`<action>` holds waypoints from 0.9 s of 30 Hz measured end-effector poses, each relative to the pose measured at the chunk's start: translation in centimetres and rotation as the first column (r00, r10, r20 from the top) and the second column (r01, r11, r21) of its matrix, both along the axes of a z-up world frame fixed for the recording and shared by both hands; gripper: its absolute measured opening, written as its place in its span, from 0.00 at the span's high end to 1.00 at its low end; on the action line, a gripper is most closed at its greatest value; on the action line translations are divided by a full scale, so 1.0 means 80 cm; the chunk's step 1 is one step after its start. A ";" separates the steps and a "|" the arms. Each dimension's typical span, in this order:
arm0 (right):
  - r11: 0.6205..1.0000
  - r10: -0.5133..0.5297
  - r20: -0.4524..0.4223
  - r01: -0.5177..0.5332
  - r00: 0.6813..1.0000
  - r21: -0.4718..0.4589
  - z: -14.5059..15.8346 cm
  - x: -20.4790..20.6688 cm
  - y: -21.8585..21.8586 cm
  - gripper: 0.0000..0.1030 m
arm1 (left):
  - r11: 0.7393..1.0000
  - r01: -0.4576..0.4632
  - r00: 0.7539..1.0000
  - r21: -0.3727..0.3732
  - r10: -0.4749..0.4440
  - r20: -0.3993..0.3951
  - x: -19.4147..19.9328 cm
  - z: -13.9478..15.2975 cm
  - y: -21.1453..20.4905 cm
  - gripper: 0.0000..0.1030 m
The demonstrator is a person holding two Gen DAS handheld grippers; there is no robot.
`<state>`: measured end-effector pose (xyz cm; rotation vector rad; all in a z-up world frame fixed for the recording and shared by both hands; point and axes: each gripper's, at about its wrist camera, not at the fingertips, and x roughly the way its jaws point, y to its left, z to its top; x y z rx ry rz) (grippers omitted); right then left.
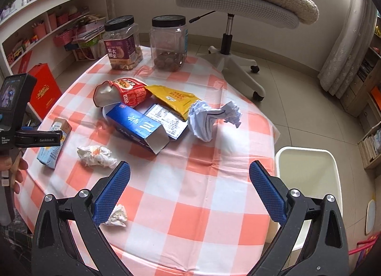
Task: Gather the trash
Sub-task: 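Grasp the blue-and-white milk carton with the left gripper, then lift the milk carton with the left gripper while the right gripper grasps the blue box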
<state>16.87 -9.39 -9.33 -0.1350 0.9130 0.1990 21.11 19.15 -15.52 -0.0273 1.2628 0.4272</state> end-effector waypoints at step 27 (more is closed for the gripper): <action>0.937 0.301 0.008 -0.294 0.954 -0.190 -0.042 0.075 0.111 0.07 | 0.956 0.144 0.979 -0.254 -0.099 0.180 -0.023 0.073 0.000 0.44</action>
